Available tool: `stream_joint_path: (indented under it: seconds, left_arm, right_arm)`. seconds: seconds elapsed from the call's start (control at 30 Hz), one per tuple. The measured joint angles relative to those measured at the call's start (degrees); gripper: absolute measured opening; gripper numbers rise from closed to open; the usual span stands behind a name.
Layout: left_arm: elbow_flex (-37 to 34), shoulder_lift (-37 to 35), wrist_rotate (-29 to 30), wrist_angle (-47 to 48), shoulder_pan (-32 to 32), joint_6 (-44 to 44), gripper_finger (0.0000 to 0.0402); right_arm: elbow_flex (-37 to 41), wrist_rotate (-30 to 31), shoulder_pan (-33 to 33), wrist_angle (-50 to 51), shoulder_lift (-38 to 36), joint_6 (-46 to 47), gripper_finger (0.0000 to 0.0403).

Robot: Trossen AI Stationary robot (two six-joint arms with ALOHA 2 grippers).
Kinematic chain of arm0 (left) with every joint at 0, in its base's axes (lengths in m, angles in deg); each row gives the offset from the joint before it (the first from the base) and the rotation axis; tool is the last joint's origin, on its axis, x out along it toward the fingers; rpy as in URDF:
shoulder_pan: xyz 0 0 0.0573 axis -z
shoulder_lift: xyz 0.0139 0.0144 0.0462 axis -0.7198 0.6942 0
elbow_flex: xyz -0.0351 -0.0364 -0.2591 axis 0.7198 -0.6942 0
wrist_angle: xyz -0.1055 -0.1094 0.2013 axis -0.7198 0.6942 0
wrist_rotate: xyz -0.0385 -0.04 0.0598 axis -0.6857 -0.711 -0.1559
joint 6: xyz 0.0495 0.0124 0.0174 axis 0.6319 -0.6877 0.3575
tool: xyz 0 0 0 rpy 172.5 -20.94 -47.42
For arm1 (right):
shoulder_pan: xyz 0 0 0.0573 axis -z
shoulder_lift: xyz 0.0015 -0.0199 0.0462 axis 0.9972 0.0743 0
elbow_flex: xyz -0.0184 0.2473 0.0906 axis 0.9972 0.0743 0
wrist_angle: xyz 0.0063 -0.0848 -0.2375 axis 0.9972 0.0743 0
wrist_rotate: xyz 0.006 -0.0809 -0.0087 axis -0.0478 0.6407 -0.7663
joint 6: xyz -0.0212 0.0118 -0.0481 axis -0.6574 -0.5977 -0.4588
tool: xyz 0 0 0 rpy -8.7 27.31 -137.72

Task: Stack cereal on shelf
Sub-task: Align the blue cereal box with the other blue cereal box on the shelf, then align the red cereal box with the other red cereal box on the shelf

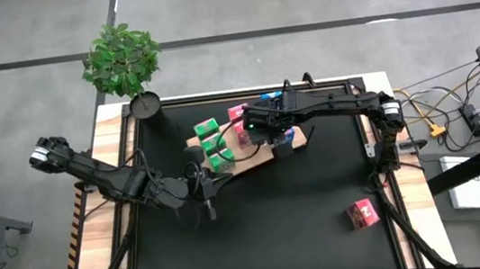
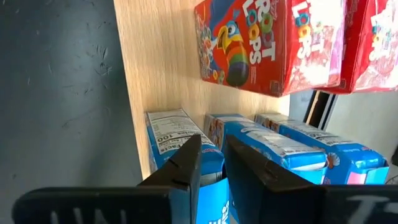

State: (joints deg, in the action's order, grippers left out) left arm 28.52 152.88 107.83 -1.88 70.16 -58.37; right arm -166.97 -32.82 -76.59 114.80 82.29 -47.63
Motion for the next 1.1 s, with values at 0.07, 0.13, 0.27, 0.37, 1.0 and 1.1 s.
stream_joint_path:
  seconds: [0.07, 0.13, 0.27, 0.37, 1.0, 1.1]
  left_arm:
    - [0.0, 0.0, 0.0, 0.0, 0.0, 0.0, 0.0000]
    - [0.0, 0.0, 0.0, 0.0, 0.0, 0.0, 0.0000]
    - [0.0, 0.0, 0.0, 0.0, 0.0, 0.0, 0.0000]
    - [0.0, 0.0, 0.0, 0.0, 0.0, 0.0, 0.0000]
    - [0.1, 0.0, 1.0, 0.0, 0.0, 0.0, 0.0000]
    - [0.1, 0.0, 1.0, 0.0, 0.0, 0.0, 0.0000]
  right_arm:
    - [0.0, 0.1, 0.0, 0.9, 0.0, 0.2, 0.0062]
    - [0.0, 0.4, 0.0, 1.7, 0.0, 0.6, 0.0063]
    - [0.0, 0.4, 0.0, 1.8, 0.0, 0.8, 0.0063]
    - [-0.2, 0.4, 0.0, 1.6, 0.0, 0.9, 0.0063]
    - [-4.1, -1.6, 6.5, -2.1, -0.6, -4.8, 0.0063]
    - [-4.8, -5.5, 5.3, -0.8, -2.7, -0.3, 0.0063]
